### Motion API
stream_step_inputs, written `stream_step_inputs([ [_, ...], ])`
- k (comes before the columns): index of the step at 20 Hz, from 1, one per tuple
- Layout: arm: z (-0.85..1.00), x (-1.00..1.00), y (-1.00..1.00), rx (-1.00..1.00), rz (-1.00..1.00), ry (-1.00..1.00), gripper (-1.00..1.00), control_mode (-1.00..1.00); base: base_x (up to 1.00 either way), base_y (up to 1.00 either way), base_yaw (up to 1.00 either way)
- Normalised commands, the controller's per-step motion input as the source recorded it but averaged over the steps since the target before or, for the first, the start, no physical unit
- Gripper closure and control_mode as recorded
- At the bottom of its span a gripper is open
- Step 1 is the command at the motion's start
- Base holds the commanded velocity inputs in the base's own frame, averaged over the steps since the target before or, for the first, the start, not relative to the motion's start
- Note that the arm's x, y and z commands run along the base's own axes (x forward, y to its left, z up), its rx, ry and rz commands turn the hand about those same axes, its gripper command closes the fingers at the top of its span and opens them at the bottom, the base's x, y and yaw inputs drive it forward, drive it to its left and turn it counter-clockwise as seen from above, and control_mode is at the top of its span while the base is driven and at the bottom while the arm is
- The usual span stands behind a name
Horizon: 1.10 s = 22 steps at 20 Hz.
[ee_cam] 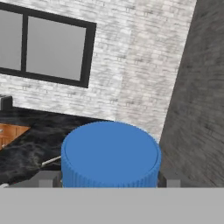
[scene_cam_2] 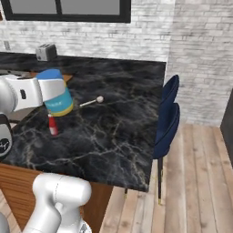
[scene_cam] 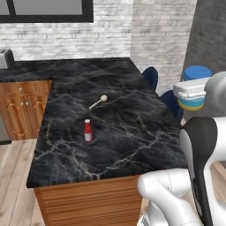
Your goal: Move the mayonnaise and mustard from the cabinet to the dining counter.
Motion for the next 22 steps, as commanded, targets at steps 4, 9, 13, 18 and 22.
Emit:
stream_step_inputs([
  [4, 0.00, 0.00, 0.00, 0.00, 0.00, 0.00, 1.00, 1.00, 0.50, -0.13, 0.05],
  [9, 0.00, 0.00, 0.00, 0.00, 0.00, 0.00, 1.00, 1.00, 0.48, -0.09, 0.06],
  [13, 0.00, 0.00, 0.00, 0.00, 0.00, 0.00, 1.00, 1.00, 0.38, -0.22, 0.11],
  [18, -0.12, 0.67, -0.24, 0.00, 0.24, 0.13, 1.00, -1.00, 0.00, 0.00, 0.00],
  [22, -0.29, 0.92, -0.08, 0.00, 0.33, 0.18, 1.00, -1.00, 0.00, 0.00, 0.00],
])
